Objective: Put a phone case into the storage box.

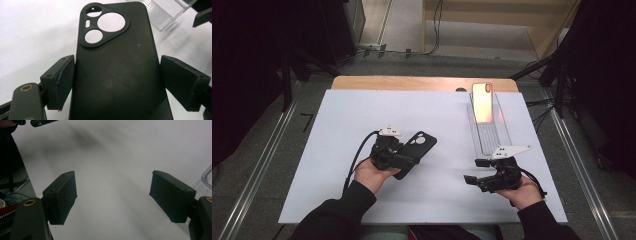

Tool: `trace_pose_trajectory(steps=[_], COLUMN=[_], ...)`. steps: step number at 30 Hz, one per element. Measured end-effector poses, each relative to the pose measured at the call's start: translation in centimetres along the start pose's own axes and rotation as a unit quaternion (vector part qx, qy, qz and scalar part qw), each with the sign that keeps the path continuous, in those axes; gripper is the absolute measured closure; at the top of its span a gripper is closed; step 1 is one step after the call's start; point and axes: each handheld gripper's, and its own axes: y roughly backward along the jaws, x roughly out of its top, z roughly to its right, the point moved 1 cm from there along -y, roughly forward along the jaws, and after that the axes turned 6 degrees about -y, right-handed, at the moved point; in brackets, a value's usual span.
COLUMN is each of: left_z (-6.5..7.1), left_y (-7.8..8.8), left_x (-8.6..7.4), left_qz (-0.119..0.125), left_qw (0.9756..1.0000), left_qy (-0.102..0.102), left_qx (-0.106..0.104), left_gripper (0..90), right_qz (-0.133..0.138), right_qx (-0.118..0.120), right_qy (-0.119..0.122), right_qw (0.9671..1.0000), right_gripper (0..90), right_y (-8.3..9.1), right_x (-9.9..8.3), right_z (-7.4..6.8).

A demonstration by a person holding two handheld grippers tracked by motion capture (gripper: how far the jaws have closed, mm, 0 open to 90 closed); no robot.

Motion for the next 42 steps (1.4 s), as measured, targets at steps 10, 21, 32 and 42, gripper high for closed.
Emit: trace_pose_trajectory(steps=[10, 21, 32, 42], left_z=[1.7, 2.1, 2.6, 3.5], left_y=[-0.3, 0.1, -0.4, -1.1], left_x=[-1.1, -2.2, -3.3, -3.8], left_qz=[0.038, 0.087, 0.124, 0.15], left_qw=[0.9989, 0.9942, 0.989, 0.9854], left_qy=[0.011, 0.037, 0.056, 0.05], left_qx=[0.026, 0.051, 0.058, 0.063], left_gripper=[15.3, 15.2, 15.2, 15.2], right_qz=[0.012, -0.004, 0.011, 0.028], right_qx=[-0.001, -0.01, 0.009, 0.023], right_qy=[-0.019, -0.05, -0.104, -0.125], right_qw=[0.9997, 0.9987, 0.9944, 0.9915], right_gripper=[19.8, 19.9, 20.5, 20.5], right_y=[-0.1, -1.0, -2.0, -3.2], right_x=[1.3, 2.7, 4.9, 6.2], right_z=[-1.5, -2.3, -3.0, -3.2])
